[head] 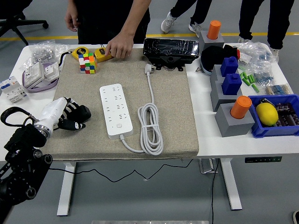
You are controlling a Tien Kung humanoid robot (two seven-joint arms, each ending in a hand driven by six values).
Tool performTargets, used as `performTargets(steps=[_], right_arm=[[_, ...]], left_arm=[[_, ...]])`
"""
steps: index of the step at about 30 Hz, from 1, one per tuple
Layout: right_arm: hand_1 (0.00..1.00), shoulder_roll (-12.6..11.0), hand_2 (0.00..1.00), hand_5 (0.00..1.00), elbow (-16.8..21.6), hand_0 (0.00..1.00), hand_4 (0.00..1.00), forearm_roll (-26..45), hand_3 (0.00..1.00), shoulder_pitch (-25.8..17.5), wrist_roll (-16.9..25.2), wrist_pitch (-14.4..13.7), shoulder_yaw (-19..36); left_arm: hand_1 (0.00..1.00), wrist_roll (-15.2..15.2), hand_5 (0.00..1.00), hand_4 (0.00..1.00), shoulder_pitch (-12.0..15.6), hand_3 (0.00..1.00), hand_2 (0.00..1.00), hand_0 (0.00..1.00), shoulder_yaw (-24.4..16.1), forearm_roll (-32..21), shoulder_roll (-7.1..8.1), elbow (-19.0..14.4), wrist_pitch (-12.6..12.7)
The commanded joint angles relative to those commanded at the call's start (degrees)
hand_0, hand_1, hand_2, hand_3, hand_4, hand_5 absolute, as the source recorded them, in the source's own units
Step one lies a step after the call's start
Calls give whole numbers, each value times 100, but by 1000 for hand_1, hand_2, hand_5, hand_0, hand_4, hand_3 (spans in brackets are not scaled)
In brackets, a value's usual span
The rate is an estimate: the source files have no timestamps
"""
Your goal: Pick up the plug,place it near the board,insert it into the board,press the button
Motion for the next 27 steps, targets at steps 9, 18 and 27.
performTargets(steps=[9, 18, 27], right_arm=[[763, -13, 762, 998, 0, 793, 998, 40, 783, 26, -16, -9, -59], [763, -18, 762, 998, 0, 793, 998, 78, 784, 23, -37, -30, -140], [763, -22, 762, 998, 0, 791, 998, 118, 784, 34, -44, -28, -180]], left_arm=[[421, -5, 2, 847, -17, 551, 485, 328, 53, -32, -5, 33, 26], [419, 9, 2, 833, -10, 549, 486, 322, 76, -110, 2, 53, -51], [391, -39, 2, 805, -35, 535, 462, 313, 49, -198, -4, -3, -33]])
